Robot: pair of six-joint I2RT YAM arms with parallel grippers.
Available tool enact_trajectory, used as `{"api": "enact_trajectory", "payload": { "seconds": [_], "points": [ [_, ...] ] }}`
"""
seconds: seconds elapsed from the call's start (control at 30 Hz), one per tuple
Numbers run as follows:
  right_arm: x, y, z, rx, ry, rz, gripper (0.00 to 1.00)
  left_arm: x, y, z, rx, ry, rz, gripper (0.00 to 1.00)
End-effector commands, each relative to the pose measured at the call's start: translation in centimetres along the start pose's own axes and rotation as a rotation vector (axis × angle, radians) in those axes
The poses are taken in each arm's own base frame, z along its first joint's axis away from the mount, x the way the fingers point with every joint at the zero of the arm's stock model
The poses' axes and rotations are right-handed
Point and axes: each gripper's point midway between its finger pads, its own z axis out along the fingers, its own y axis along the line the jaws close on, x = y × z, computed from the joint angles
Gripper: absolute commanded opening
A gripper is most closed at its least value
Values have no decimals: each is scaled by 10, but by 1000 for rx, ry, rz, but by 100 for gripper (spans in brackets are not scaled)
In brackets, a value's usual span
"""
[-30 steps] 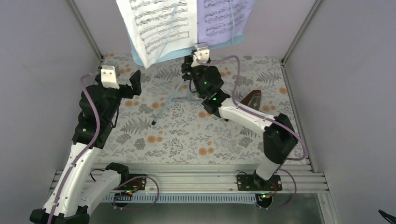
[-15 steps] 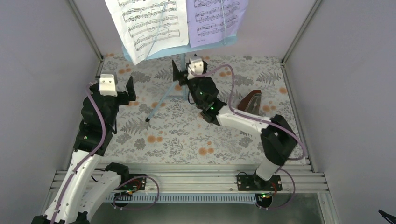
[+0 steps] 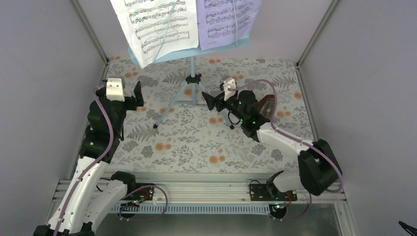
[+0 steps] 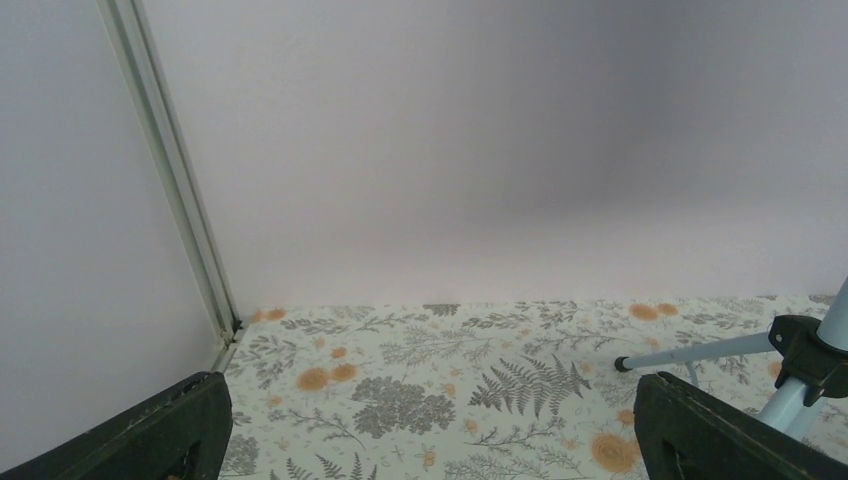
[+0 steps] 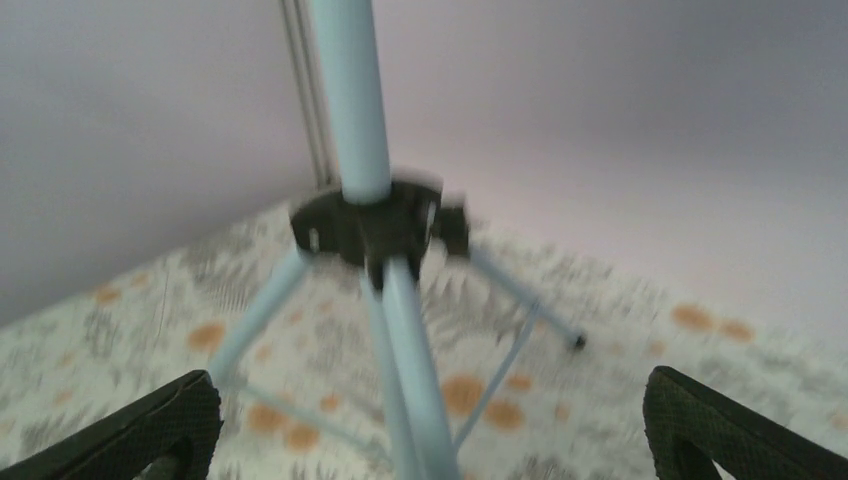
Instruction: Pack up the instrument practice props
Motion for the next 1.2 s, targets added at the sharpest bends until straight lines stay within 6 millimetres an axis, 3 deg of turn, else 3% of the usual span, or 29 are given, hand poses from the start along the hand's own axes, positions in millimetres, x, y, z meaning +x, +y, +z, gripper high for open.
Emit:
{"api": "enact_trajectory", "payload": {
  "seconds": [0.0, 0.1, 0.17, 0.3, 0.4, 0.53, 0.6, 0.8, 1.03, 1.1, 1.17],
  "points": [
    [48, 15, 16, -148, 184, 55, 100, -1, 2, 1, -10, -12, 12, 100],
    [56, 16, 34, -178, 212, 30, 99, 1, 4, 1, -22, -8, 18, 100],
    [62, 15, 47, -185, 240, 14, 92, 2, 5, 2, -29, -7, 21, 100],
    [67, 11, 65, -178, 260, -12, 70, 4, 5, 3, -31, -3, 25, 100],
    [85, 10, 72, -182, 290, -12, 50, 6, 5, 5, -29, 5, 27, 100],
    [84, 4, 66, -141, 266, 7, 14, 8, 4, 6, -28, 12, 29, 100],
    [75, -5, 56, -73, 230, 13, 4, 8, 5, 7, -31, 13, 29, 100],
    [75, -40, 26, 154, 229, 21, 4, 10, 5, 8, -36, 17, 29, 100],
    [88, -47, 15, 200, 271, 17, 4, 8, 4, 9, -29, 14, 12, 100],
    [84, -44, 13, 187, 265, 23, 17, 2, -1, 6, 3, 4, -22, 100],
    [73, -43, 9, 184, 249, 28, 44, -10, -12, 1, 73, -18, -74, 100]
  ]
}}
